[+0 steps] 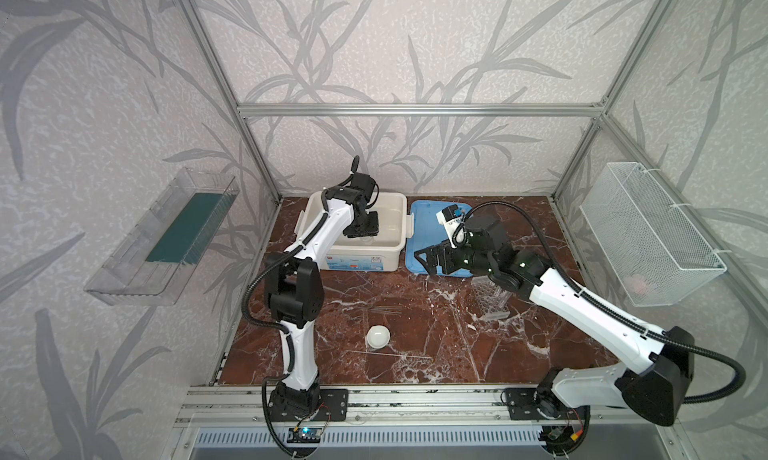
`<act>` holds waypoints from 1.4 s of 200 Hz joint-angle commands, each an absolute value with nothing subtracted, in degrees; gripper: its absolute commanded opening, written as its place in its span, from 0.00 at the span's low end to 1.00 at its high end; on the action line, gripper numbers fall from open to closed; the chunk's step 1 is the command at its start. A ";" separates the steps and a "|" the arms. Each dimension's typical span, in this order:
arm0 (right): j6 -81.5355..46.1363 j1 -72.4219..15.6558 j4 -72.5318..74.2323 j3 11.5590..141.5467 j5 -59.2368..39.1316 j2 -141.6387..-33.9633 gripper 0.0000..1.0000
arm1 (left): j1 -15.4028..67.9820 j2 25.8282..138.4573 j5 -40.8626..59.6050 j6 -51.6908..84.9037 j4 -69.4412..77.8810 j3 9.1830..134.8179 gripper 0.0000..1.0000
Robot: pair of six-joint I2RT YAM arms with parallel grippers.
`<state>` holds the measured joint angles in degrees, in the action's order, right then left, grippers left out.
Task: Organize the chemistry lab equipment
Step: 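Lift the glass bottle and carry it over the white bin with the left gripper, then lower the bottle into the bin while the right gripper moves toward the bin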
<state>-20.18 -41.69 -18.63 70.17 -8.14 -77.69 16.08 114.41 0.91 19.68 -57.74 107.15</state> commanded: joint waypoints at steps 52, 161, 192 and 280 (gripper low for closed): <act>-22.37 -42.54 -14.81 70.32 -10.90 -80.42 1.00 | 19.34 111.47 0.33 18.54 -59.02 101.74 0.18; -23.09 -43.17 -14.31 69.68 -8.75 -79.85 1.00 | 23.79 109.72 8.07 27.31 -47.81 95.65 0.18; -22.84 -43.19 -14.89 69.61 -8.31 -79.72 1.00 | 23.33 111.43 4.76 26.39 -50.11 98.14 0.18; -19.28 -46.42 -15.81 75.29 -10.11 -85.26 1.00 | 14.76 109.73 -4.68 22.30 -51.59 90.73 0.19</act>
<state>-21.98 -43.88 -15.44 70.83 -9.50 -81.91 16.34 110.96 -0.23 23.64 -50.39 91.90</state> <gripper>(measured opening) 0.998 0.470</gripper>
